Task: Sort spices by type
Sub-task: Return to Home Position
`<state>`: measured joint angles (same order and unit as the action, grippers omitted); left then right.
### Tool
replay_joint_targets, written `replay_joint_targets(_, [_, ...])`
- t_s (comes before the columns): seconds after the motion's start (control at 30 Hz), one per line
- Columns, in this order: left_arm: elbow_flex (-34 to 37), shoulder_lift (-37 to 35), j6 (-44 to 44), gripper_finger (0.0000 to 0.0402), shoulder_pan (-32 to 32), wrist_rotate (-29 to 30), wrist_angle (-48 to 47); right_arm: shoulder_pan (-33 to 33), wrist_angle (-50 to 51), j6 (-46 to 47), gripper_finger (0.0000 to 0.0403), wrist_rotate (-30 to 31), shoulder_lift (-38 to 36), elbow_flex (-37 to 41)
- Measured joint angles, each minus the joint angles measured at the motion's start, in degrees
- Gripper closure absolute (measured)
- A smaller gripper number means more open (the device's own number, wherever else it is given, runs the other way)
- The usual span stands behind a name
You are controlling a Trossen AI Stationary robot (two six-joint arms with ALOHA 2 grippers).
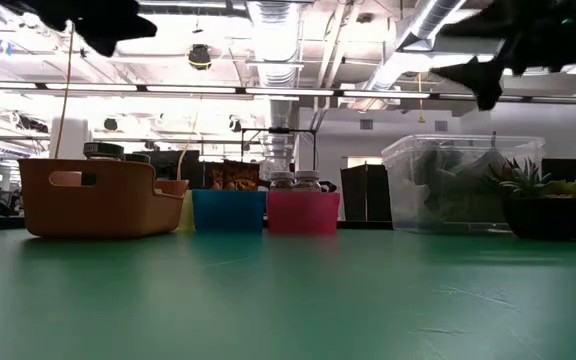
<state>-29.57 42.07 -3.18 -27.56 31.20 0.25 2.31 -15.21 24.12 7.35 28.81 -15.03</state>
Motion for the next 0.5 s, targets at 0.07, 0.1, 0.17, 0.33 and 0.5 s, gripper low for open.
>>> replay_joint_targets(0.07, [0.9,-2.0,-0.5,0.0226,-1.8,1.8,-0.9,0.0,0.1,-0.5,0.0111,-3.3,-2.4,0.0])
replay_joint_targets(0.1, [1.2,-2.7,-1.3,0.0226,-2.5,2.2,-1.7,0.1,0.9,-0.6,0.0111,-4.2,-3.9,0.0])
replay_joint_targets(0.17, [2.2,-3.9,-3.1,0.0226,-3.6,2.4,-2.2,0.1,3.8,-0.9,0.0111,-5.8,-7.1,0.0])
replay_joint_targets(0.33, [5.1,-4.7,-7.6,0.0226,-5.6,2.4,-3.6,-0.4,6.5,-2.0,0.0111,-6.1,-15.7,2.1])
replay_joint_targets(0.5, [6.7,-4.6,-14.8,0.0226,-6.6,1.1,-4.0,-0.8,9.1,-2.2,0.0111,-6.1,-23.2,5.4])
